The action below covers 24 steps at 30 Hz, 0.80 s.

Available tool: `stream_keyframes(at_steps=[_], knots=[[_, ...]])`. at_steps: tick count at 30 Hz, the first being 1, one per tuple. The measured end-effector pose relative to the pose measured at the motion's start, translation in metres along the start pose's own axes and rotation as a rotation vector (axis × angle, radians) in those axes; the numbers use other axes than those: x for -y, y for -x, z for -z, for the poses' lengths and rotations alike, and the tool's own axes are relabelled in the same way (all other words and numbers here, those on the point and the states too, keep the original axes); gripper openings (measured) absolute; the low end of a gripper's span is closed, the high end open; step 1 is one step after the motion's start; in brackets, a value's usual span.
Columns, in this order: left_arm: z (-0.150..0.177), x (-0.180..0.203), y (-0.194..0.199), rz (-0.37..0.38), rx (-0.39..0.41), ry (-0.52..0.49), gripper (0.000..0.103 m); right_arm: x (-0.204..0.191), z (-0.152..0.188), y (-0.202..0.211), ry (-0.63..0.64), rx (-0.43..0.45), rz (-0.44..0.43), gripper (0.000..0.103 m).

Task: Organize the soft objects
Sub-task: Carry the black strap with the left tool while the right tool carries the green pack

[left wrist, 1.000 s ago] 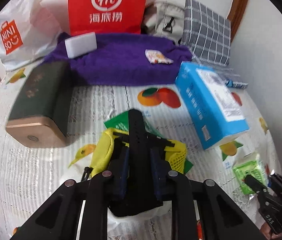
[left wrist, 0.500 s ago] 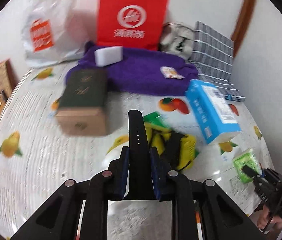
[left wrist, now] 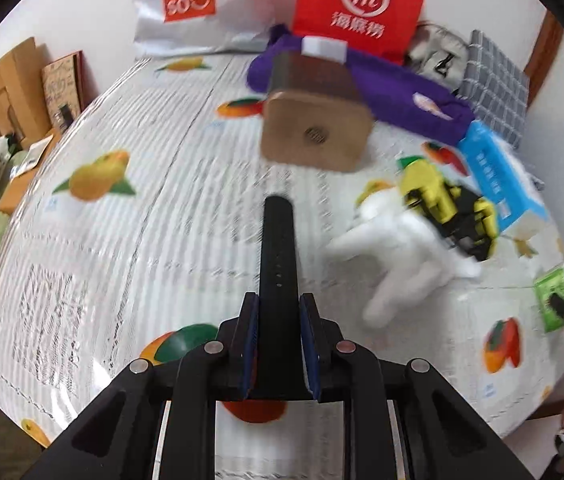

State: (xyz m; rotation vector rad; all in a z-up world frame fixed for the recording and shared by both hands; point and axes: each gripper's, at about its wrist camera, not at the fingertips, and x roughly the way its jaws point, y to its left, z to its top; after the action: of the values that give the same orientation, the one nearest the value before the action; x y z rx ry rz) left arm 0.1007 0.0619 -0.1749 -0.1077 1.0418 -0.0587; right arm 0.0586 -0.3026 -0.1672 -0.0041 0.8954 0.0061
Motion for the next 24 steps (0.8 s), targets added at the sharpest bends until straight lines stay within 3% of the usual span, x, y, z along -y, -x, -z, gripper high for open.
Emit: stream_keyframes(at_steps=[3, 5, 10, 12, 14, 19, 24], knots=[[-0.001, -0.003, -0.002, 0.022, 0.019, 0.006, 0.028, -0.001, 0.0, 0.0, 0.008, -0.002, 0.007, 0.019], [-0.005, -0.003, -0.005, 0.036, 0.023, -0.008, 0.049, -0.001, -0.001, -0.001, 0.009, -0.007, 0.01, 0.019], [-0.014, 0.012, -0.018, -0.085, 0.052, -0.09, 0.052, -0.001, -0.003, -0.004, 0.007, -0.011, 0.012, 0.019], [-0.015, 0.015, -0.019, -0.083, 0.063, -0.102, 0.045, -0.001, -0.004, -0.005, 0.008, -0.014, 0.018, 0.019], [-0.016, 0.015, -0.017, -0.08, 0.067, -0.102, 0.022, -0.003, -0.006, -0.006, 0.015, -0.016, 0.03, 0.019], [-0.024, 0.008, -0.013, -0.042, 0.036, -0.042, 0.02, -0.004, -0.015, -0.006, 0.02, -0.015, 0.025, 0.019], [-0.028, 0.011, 0.005, -0.022, 0.057, -0.026, 0.02, -0.006, -0.025, 0.005, 0.034, 0.006, -0.002, 0.019]])
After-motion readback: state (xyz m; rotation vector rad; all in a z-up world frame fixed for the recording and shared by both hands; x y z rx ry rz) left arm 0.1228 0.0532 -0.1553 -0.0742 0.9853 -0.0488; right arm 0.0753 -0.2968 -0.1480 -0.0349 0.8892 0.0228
